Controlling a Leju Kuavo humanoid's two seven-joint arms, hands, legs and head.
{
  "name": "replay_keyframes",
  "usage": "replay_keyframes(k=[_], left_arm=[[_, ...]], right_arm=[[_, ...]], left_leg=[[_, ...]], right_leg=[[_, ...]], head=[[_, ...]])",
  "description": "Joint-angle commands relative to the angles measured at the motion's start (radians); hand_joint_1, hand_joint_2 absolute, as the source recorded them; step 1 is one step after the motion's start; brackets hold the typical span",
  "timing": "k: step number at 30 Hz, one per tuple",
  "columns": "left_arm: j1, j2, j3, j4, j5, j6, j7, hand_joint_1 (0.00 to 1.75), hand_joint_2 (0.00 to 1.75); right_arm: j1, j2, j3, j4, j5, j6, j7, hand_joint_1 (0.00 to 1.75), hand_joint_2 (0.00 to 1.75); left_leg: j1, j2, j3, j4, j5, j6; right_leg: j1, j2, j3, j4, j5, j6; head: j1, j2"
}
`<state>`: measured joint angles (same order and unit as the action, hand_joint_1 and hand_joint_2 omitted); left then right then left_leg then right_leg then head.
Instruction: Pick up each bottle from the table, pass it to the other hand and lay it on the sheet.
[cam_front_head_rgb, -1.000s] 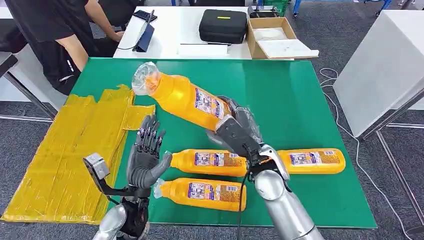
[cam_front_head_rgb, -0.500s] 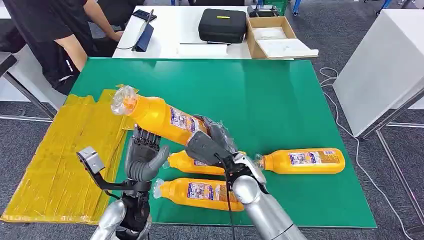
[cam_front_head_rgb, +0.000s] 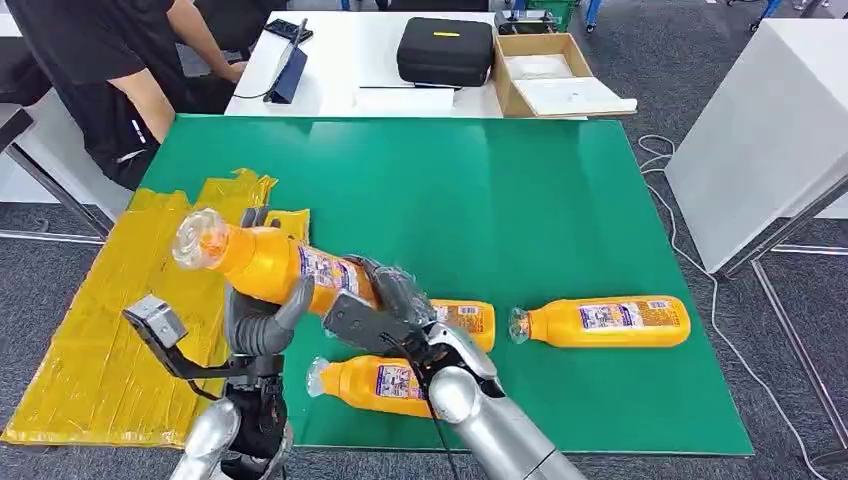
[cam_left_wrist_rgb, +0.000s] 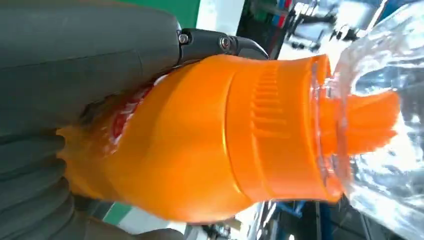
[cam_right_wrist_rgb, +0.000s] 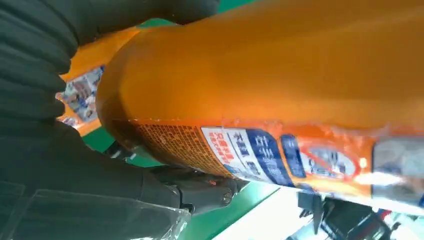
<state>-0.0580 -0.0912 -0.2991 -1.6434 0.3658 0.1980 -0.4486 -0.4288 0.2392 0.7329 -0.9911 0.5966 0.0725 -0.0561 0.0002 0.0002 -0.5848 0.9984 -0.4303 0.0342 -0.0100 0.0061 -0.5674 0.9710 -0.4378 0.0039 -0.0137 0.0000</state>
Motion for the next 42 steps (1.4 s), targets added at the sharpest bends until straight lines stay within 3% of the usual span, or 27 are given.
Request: replay_keyframes(k=[1, 2, 3, 4, 5, 27, 37, 38, 39, 42], left_arm=[[-0.018, 0.012, 0.026, -0.006, -0.045, 0.037, 0.000, 0.00, 1.75], [-0.010, 0.014, 0.026, -0.009, -0.045, 0.033, 0.004, 0.00, 1.75], [-0.003, 0.015, 0.026, -0.013, -0.044, 0.021, 0.005, 0.10, 1.75], [0.002, 0.013, 0.026, -0.013, -0.044, 0.018, 0.004, 1.66, 1.75], [0.008, 0.014, 0.025, -0.016, -0.043, 0.011, 0.001, 1.73, 1.75], [0.041, -0.007, 0.059, -0.057, -0.051, -0.034, 0.007, 1.75, 1.75], [0.117, 0.003, 0.176, -0.138, 0.221, -0.243, 0.071, 1.75, 1.75], [0.133, 0.003, 0.208, -0.158, 0.222, -0.251, 0.073, 1.75, 1.75], [0.146, 0.001, 0.232, -0.172, 0.222, -0.262, 0.081, 1.75, 1.75], [0.192, -0.008, 0.293, -0.205, 0.197, -0.283, 0.082, 1.75, 1.75]], right_arm=[[-0.047, -0.017, 0.207, 0.028, 0.018, 0.040, -0.008, 1.75, 1.75], [-0.045, -0.019, 0.218, 0.023, 0.018, 0.038, -0.006, 1.75, 1.75], [-0.045, -0.021, 0.224, 0.020, 0.017, 0.038, -0.006, 1.75, 1.75], [-0.046, -0.022, 0.226, 0.019, 0.015, 0.039, -0.006, 1.75, 1.75], [-0.048, -0.022, 0.229, 0.018, 0.014, 0.039, -0.006, 1.75, 1.75], [-0.052, -0.034, 0.233, 0.034, -0.010, 0.034, -0.007, 1.75, 1.75], [-0.019, -0.088, 0.153, 0.003, -0.026, -0.015, -0.004, 1.75, 1.75], [0.001, -0.108, 0.108, -0.031, -0.045, -0.026, -0.007, 0.00, 1.75], [0.019, -0.118, 0.069, -0.055, -0.076, -0.005, -0.018, 0.00, 0.00], [0.063, -0.160, -0.036, -0.141, -0.115, -0.010, -0.032, 0.00, 0.00]], left_leg=[[0.001, 0.000, 0.002, 0.001, -0.001, -0.003], [0.001, 0.000, 0.002, 0.000, -0.001, -0.003], [0.001, 0.000, 0.003, 0.000, -0.001, -0.003], [0.001, 0.000, 0.003, 0.000, -0.001, -0.003], [0.001, 0.000, 0.003, 0.000, -0.001, -0.003], [0.000, -0.001, 0.000, 0.000, 0.000, -0.001], [0.001, -0.001, 0.001, 0.000, 0.000, -0.002], [0.001, -0.002, 0.002, 0.000, -0.001, -0.002], [0.001, -0.002, 0.001, 0.000, 0.000, -0.001], [0.001, -0.003, 0.003, -0.001, -0.001, -0.002]], right_leg=[[0.001, -0.001, 0.003, 0.000, -0.001, -0.001], [0.001, 0.000, 0.002, 0.000, 0.000, -0.001], [0.001, -0.001, 0.003, 0.000, -0.001, -0.001], [0.000, 0.000, 0.003, 0.000, -0.001, -0.001], [0.001, -0.001, 0.003, -0.001, -0.001, -0.001], [0.000, -0.002, 0.001, -0.001, 0.000, 0.000], [0.001, -0.002, 0.002, -0.001, 0.000, 0.000], [0.001, -0.002, 0.002, -0.001, -0.001, -0.001], [0.001, -0.002, 0.001, -0.001, 0.000, 0.000], [0.001, -0.004, 0.003, -0.002, -0.001, 0.000]], head=[[0.000, 0.000], [0.000, 0.000], [0.000, 0.000], [0.000, 0.000], [0.000, 0.000], [0.000, 0.000], [0.000, 0.000], [0.000, 0.000], [-0.001, 0.000], [-0.001, 0.000]])
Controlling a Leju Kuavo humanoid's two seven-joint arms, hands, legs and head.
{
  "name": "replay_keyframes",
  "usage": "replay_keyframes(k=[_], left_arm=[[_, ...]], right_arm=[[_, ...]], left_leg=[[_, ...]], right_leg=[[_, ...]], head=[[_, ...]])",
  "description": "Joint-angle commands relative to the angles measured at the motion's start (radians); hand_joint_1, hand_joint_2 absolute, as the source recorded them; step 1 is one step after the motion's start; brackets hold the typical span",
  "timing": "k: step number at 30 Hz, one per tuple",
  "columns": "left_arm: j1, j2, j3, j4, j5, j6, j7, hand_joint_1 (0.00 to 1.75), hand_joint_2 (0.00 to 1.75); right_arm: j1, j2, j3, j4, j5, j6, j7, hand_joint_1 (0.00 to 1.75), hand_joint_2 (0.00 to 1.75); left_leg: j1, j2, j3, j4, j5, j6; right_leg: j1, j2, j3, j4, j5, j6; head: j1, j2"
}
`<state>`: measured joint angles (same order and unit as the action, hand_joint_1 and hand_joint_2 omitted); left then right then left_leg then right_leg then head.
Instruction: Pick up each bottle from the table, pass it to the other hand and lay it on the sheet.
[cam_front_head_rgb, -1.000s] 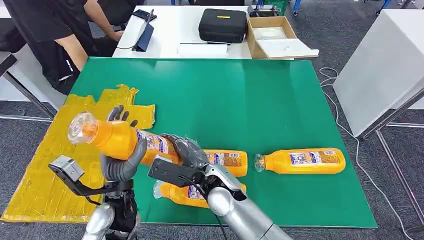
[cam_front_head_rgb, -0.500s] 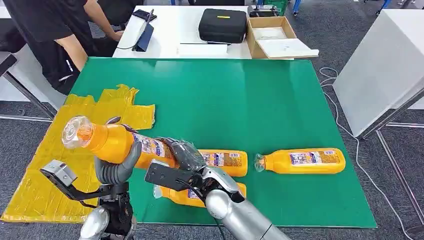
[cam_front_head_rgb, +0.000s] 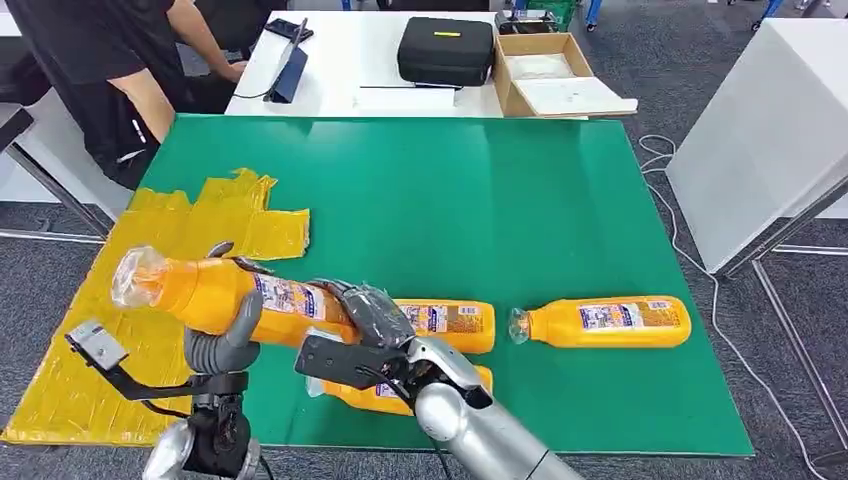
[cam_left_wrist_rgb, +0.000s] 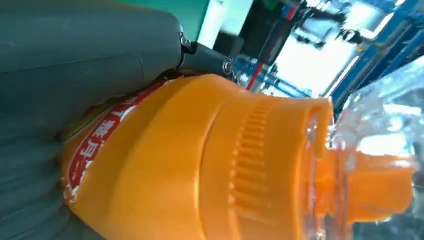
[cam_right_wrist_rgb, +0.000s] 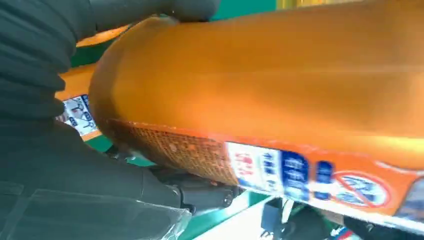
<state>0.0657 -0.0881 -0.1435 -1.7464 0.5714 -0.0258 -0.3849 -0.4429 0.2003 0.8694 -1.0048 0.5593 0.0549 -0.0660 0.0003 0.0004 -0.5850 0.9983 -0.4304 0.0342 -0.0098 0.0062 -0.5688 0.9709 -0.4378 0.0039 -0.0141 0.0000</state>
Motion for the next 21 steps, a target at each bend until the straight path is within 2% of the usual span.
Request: replay_keyframes(k=[1, 5, 8, 12, 14, 17, 18, 21], left_arm=[[0.072, -0.016, 0.145, -0.104, -0.011, -0.067, 0.019, 1.75, 1.75], [0.104, -0.015, 0.175, -0.110, -0.046, -0.103, 0.011, 1.75, 1.75], [0.107, -0.001, 0.193, -0.093, -0.071, -0.119, -0.007, 1.75, 1.75], [0.093, 0.015, 0.198, -0.078, -0.090, -0.117, -0.022, 1.75, 1.75], [0.068, 0.043, 0.198, -0.060, -0.177, -0.067, -0.061, 1.75, 1.75], [0.023, 0.087, 0.186, -0.049, -0.410, 0.084, -0.131, 1.75, 1.75], [0.021, 0.091, 0.186, -0.049, -0.410, 0.085, -0.130, 1.75, 1.75], [0.023, 0.091, 0.184, -0.051, -0.410, 0.087, -0.130, 1.75, 1.75]], right_arm=[[0.083, -0.125, -0.187, -0.139, -0.078, 0.010, -0.023, 0.00, 0.00], [0.161, -0.192, -0.321, -0.291, -0.074, -0.021, -0.035, 0.00, 0.00], [0.247, -0.233, -0.442, -0.425, -0.099, -0.008, -0.066, 0.00, 0.00], [0.290, -0.239, -0.490, -0.502, -0.094, -0.007, -0.069, 0.00, 0.00], [0.326, -0.259, -0.524, -0.570, -0.082, -0.011, -0.064, 0.00, 0.00], [0.393, -0.282, -0.583, -0.665, -0.076, 0.006, -0.081, 0.00, 0.00], [0.399, -0.282, -0.588, -0.671, -0.076, 0.011, -0.082, 0.00, 0.00], [0.396, -0.276, -0.587, -0.665, -0.075, 0.013, -0.083, 0.00, 0.00]], left_leg=[[0.001, -0.003, 0.002, 0.001, -0.001, -0.002], [0.000, -0.001, 0.000, 0.000, -0.001, -0.002], [0.000, -0.007, -0.001, 0.000, 0.000, -0.001], [-0.001, -0.007, -0.001, 0.000, 0.000, -0.001], [-0.001, -0.007, -0.002, 0.000, 0.000, -0.001], [-0.001, -0.011, -0.003, 0.000, 0.001, -0.001], [0.000, -0.013, -0.002, 0.001, 0.001, -0.002], [0.000, -0.007, -0.001, 0.001, 0.000, -0.002]], right_leg=[[0.001, -0.004, 0.004, -0.001, -0.001, 0.000], [0.000, -0.002, 0.002, -0.001, 0.000, 0.000], [0.000, -0.007, 0.002, -0.001, -0.001, 0.000], [0.000, -0.005, 0.000, -0.001, -0.001, 0.000], [0.000, -0.006, 0.000, -0.001, -0.001, 0.000], [-0.001, -0.009, 0.000, 0.000, -0.001, 0.000], [0.000, -0.011, 0.001, 0.000, -0.002, -0.001], [0.000, -0.006, 0.001, 0.000, -0.001, -0.001]], head=[[0.000, 0.000], [0.000, 0.000], [0.000, 0.000], [0.000, 0.000], [0.000, 0.000], [0.000, 0.000], [0.000, 0.000], [0.000, 0.000]])
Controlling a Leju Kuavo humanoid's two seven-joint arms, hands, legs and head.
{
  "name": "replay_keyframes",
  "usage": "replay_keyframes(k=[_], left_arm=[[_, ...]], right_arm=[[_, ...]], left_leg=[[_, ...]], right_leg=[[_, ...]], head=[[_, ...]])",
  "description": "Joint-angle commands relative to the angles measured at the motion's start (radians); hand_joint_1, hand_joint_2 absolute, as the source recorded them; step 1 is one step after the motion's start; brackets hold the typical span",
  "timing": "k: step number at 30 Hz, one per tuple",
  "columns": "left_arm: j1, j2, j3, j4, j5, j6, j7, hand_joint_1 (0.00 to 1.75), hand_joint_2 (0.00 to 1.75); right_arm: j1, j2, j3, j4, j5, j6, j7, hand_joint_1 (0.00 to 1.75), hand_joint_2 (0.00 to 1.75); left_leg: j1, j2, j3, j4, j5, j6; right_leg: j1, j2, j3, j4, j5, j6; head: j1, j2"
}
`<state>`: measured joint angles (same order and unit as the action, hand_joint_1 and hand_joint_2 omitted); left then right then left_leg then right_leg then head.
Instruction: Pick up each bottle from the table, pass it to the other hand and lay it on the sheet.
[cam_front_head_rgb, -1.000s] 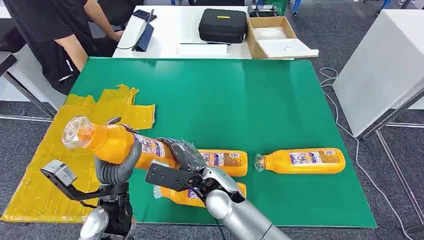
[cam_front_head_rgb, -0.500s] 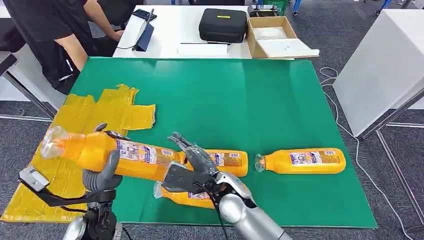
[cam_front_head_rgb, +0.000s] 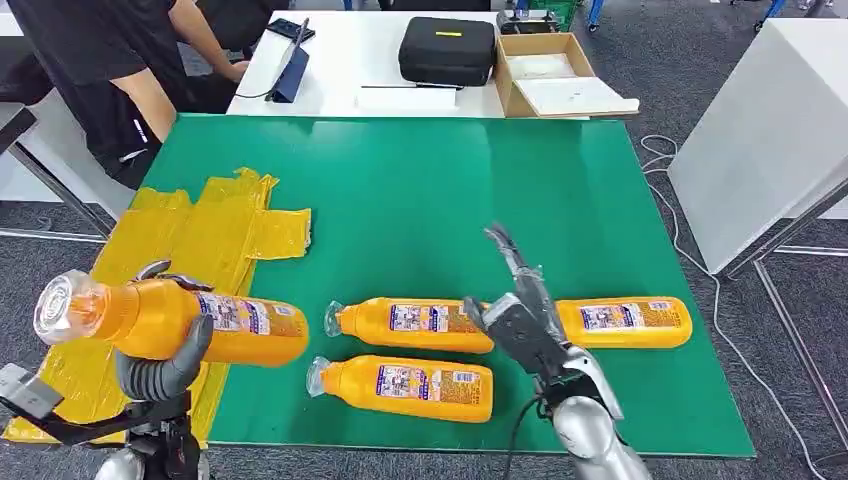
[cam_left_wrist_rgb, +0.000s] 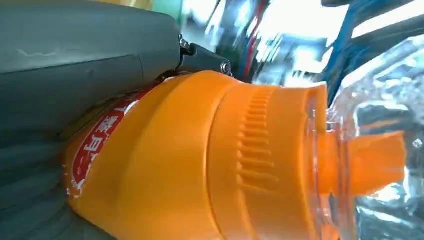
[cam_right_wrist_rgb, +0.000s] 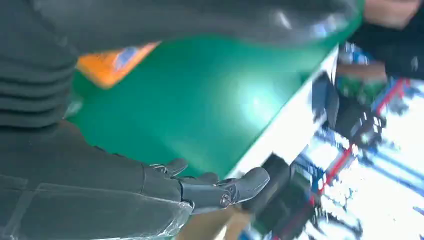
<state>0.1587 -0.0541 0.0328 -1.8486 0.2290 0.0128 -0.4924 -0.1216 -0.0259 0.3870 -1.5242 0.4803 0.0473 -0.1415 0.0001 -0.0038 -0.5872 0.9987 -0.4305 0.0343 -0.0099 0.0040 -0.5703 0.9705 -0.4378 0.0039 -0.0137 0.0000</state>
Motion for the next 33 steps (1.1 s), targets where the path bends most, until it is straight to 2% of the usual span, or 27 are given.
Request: replay_keyframes(k=[1, 4, 5, 6, 7, 9, 10, 11, 12, 14, 22, 33], left_arm=[[-0.070, 0.057, 0.008, 0.051, -0.068, 0.048, -0.022, 1.75, 1.75], [-0.067, 0.056, 0.005, 0.049, -0.068, 0.050, -0.022, 1.75, 1.75], [-0.066, 0.066, 0.002, 0.049, -0.156, 0.108, -0.041, 1.75, 1.75], [-0.076, 0.094, -0.028, 0.063, -0.383, 0.250, -0.052, 1.75, 1.75], [-0.081, 0.131, -0.053, 0.086, -0.551, 0.333, -0.013, 1.75, 1.75], [-0.093, 0.217, -0.109, 0.160, -1.037, 0.449, 0.213, 1.75, 1.75], [-0.097, 0.232, -0.116, 0.180, -1.104, 0.446, 0.247, 1.75, 1.75], [-0.116, 0.260, -0.144, 0.234, -1.217, 0.408, 0.333, 1.75, 1.75], [-0.133, 0.273, -0.159, 0.277, -1.226, 0.402, 0.342, 1.75, 1.75], [-0.174, 0.307, -0.185, 0.398, -1.379, 0.391, 0.439, 1.75, 1.75], [-0.323, 0.331, -0.255, 0.778, -1.724, 0.397, 0.568, 1.75, 1.75], [-0.428, 0.323, -0.278, 0.966, -1.718, 0.396, 0.542, 1.75, 1.75]], right_arm=[[0.075, -0.050, -0.105, -0.146, 0.004, 0.020, -0.007, 0.00, 0.00], [0.071, -0.045, -0.103, -0.139, 0.006, 0.022, -0.007, 0.00, 0.00], [0.070, -0.043, -0.104, -0.136, 0.006, 0.022, -0.007, 0.00, 0.00], [0.079, -0.056, -0.106, -0.148, 0.013, 0.019, -0.011, 0.00, 0.00], [0.089, -0.064, -0.114, -0.158, 0.008, 0.019, -0.016, 0.00, 0.00], [0.115, -0.094, -0.126, -0.178, 0.003, 0.026, -0.032, 0.00, 0.00], [0.118, -0.101, -0.127, -0.179, -0.001, 0.031, -0.039, 0.00, 0.00], [0.122, -0.116, -0.127, -0.176, -0.013, 0.044, -0.050, 0.00, 0.00], [0.124, -0.119, -0.129, -0.173, -0.013, 0.048, -0.050, 0.00, 0.00], [0.123, -0.124, -0.115, -0.168, -0.005, 0.063, -0.062, 0.00, 0.00], [0.138, -0.142, -0.072, -0.181, 0.020, 0.083, -0.069, 0.00, 0.00], [0.162, -0.162, -0.043, -0.193, 0.030, 0.082, -0.062, 0.00, 0.00]], left_leg=[[0.000, -0.001, 0.001, 0.000, 0.000, -0.002], [0.000, -0.001, 0.001, 0.000, 0.000, -0.002], [0.000, -0.001, 0.001, 0.000, 0.000, -0.001], [0.000, -0.001, 0.002, 0.000, 0.000, -0.002], [0.000, -0.001, 0.001, 0.000, 0.000, -0.001], [0.000, -0.004, 0.002, -0.001, 0.001, -0.002], [0.000, -0.004, 0.003, -0.001, 0.000, -0.003], [0.000, -0.004, 0.004, -0.002, 0.001, -0.002], [-0.001, -0.004, 0.004, -0.002, 0.001, -0.002], [0.000, -0.005, 0.004, -0.002, 0.001, -0.003], [0.000, -0.003, 0.004, -0.002, 0.001, -0.003], [0.000, -0.002, 0.002, -0.001, 0.001, -0.002]], right_leg=[[0.000, -0.002, 0.001, 0.000, -0.001, -0.001], [0.000, -0.002, 0.002, 0.000, 0.000, 0.000], [0.000, -0.001, 0.001, 0.000, 0.000, 0.000], [0.000, -0.002, 0.002, 0.000, 0.000, 0.000], [0.000, -0.002, 0.002, 0.000, 0.000, 0.000], [0.000, -0.005, 0.003, -0.001, -0.001, -0.001], [0.000, -0.006, 0.005, -0.001, -0.001, -0.001], [0.000, -0.005, 0.004, -0.001, -0.001, -0.001], [0.000, -0.005, 0.004, -0.001, -0.001, -0.001], [0.000, -0.005, 0.005, -0.002, -0.001, -0.001], [0.000, -0.004, 0.004, -0.001, 0.000, -0.001], [0.000, -0.003, 0.003, 0.000, 0.000, -0.001]], head=[[-0.001, 0.000], [0.000, 0.000], [-0.001, 0.000], [0.000, 0.000], [0.000, 0.000], [0.000, 0.000], [0.000, 0.000], [0.000, 0.000], [0.000, 0.000], [-0.001, 0.000], [0.000, 0.000], [0.000, 0.000]])
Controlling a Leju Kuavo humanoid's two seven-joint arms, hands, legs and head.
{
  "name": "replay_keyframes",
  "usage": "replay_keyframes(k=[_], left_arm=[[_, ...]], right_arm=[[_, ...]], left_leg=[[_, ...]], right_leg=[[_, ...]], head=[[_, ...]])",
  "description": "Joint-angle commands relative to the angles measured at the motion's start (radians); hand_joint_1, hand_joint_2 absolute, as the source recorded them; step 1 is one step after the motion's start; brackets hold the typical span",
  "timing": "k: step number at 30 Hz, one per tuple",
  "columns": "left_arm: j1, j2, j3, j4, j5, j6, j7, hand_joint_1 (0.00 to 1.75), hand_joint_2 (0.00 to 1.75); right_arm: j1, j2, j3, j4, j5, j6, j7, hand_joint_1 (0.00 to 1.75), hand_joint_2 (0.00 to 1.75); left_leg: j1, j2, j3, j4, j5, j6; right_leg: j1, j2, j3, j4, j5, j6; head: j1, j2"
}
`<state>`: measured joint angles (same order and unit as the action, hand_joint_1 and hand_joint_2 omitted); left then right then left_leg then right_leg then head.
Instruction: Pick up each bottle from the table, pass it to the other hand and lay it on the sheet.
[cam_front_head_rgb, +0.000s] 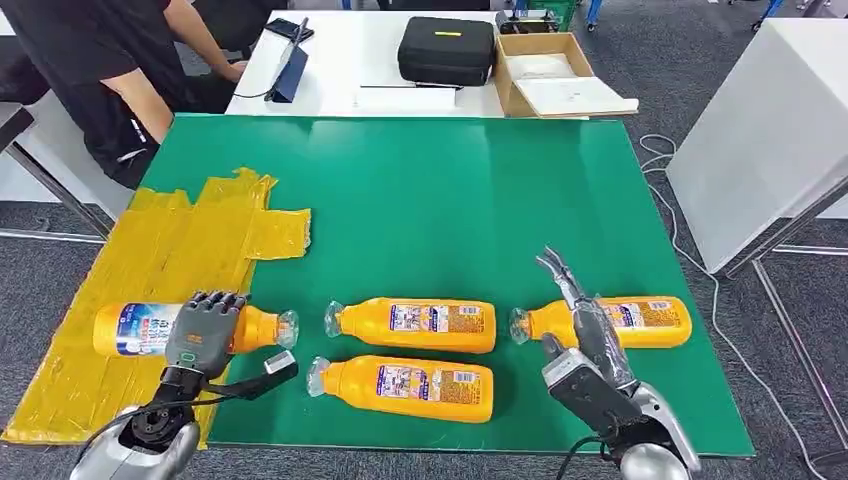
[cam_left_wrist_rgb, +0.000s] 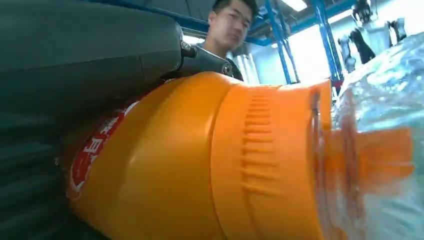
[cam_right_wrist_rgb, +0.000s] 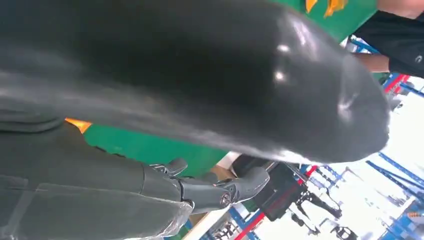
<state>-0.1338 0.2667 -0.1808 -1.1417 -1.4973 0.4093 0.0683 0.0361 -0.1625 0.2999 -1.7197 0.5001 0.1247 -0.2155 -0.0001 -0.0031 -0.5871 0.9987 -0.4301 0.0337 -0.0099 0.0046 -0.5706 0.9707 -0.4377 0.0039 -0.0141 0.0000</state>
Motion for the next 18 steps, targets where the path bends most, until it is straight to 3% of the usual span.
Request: replay_keyframes(k=[1, 2, 8, 11, 13, 18], left_arm=[[-0.141, 0.003, -0.066, 0.269, 0.010, -0.003, -0.021, 0.00, 1.75], [-0.155, 0.001, -0.070, 0.302, 0.017, -0.002, -0.025, 0.00, 0.00], [-0.124, 0.005, -0.034, 0.238, 0.133, 0.008, -0.045, 0.00, 0.00], [-0.065, 0.004, 0.030, 0.108, 0.361, 0.006, -0.139, 0.00, 0.00], [-0.053, -0.019, 0.094, 0.026, 0.599, -0.019, -0.228, 0.00, 0.00], [-0.055, -0.026, 0.115, 0.002, 0.695, -0.014, -0.264, 0.00, 0.00]], right_arm=[[0.007, -0.026, 0.046, 0.001, 0.014, 0.003, 0.014, 0.00, 0.00], [0.020, -0.023, 0.045, -0.011, 0.028, 0.000, 0.019, 0.00, 0.00], [0.074, -0.065, 0.000, -0.047, 0.126, -0.002, 0.060, 0.00, 0.00], [0.084, -0.119, -0.047, -0.033, 0.153, -0.010, 0.054, 0.00, 0.00], [0.076, -0.201, -0.089, -0.011, 0.138, -0.009, 0.044, 0.00, 0.00], [0.074, -0.241, -0.109, 0.000, 0.112, -0.010, 0.032, 0.00, 0.00]], left_leg=[[0.001, -0.003, 0.003, 0.000, 0.000, -0.003], [0.000, -0.002, 0.002, -0.001, 0.000, -0.002], [0.000, -0.003, 0.004, -0.001, 0.000, -0.003], [0.001, -0.001, 0.003, 0.000, -0.001, -0.002], [0.000, -0.001, 0.003, 0.001, -0.001, -0.002], [0.000, -0.003, 0.003, 0.001, 0.000, -0.002]], right_leg=[[0.000, -0.004, 0.004, -0.001, -0.001, -0.001], [0.000, -0.003, 0.003, -0.001, 0.000, -0.001], [0.000, -0.004, 0.005, -0.001, -0.001, -0.001], [0.001, -0.003, 0.005, -0.001, 0.000, 0.000], [0.000, -0.003, 0.005, 0.000, 0.000, 0.000], [0.000, -0.005, 0.005, -0.001, -0.001, 0.000]], head=[[0.000, 0.000], [0.000, 0.000], [0.000, 0.000], [0.000, 0.000], [0.000, 0.000], [0.000, 0.000]])
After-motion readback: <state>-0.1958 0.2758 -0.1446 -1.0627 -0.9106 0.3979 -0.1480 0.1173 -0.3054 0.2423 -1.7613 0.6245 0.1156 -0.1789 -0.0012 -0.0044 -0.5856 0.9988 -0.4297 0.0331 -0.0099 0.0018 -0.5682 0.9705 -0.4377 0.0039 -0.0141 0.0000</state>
